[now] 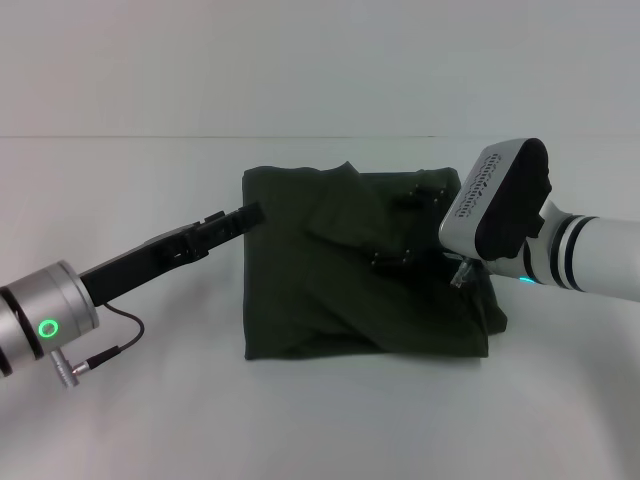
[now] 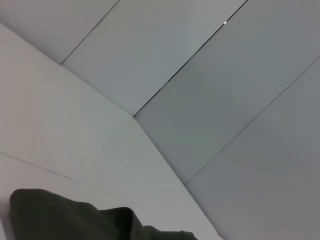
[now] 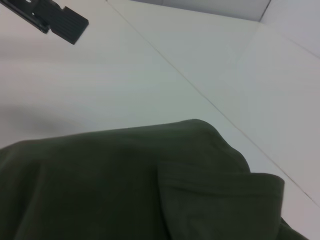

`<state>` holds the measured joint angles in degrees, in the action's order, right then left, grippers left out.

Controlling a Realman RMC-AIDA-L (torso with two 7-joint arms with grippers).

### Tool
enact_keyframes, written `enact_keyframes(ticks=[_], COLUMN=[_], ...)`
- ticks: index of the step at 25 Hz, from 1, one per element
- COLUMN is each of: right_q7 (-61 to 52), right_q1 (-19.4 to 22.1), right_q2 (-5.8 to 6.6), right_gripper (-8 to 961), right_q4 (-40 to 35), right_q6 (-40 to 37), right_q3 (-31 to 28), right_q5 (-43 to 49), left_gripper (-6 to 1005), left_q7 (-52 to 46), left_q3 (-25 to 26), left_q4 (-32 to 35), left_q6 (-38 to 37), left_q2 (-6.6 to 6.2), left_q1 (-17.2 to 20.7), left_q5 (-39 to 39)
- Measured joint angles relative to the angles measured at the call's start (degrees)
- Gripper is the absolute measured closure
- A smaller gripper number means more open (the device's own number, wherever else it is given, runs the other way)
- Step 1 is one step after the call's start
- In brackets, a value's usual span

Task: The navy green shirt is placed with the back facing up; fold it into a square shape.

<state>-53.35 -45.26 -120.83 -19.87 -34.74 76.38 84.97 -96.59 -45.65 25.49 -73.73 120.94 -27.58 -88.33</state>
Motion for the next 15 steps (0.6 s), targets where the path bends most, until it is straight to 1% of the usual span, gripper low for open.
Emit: enact_keyframes(ticks=[12,15], right_q7=[0.06,0.04], right_q1=[0.63,0.52], right_q2=[0.01,-0.05], right_gripper=[67,68], right_q4=[-1.39,-1.46], right_q6=[1.78,3.90], right_q3=[-0.17,-0.35], right_q5=[-3.12,-3.75], left_gripper=[82,82], left_q7=[0.00,0.00], left_q3=[-0.07,0.02], left_q4=[-0.08,-0.08], left_q6=[-0.03,-0.19], left_q2=[0.18,0.18], left_q1=[-0.07,-0.11], left_q5=[0.00,0.00])
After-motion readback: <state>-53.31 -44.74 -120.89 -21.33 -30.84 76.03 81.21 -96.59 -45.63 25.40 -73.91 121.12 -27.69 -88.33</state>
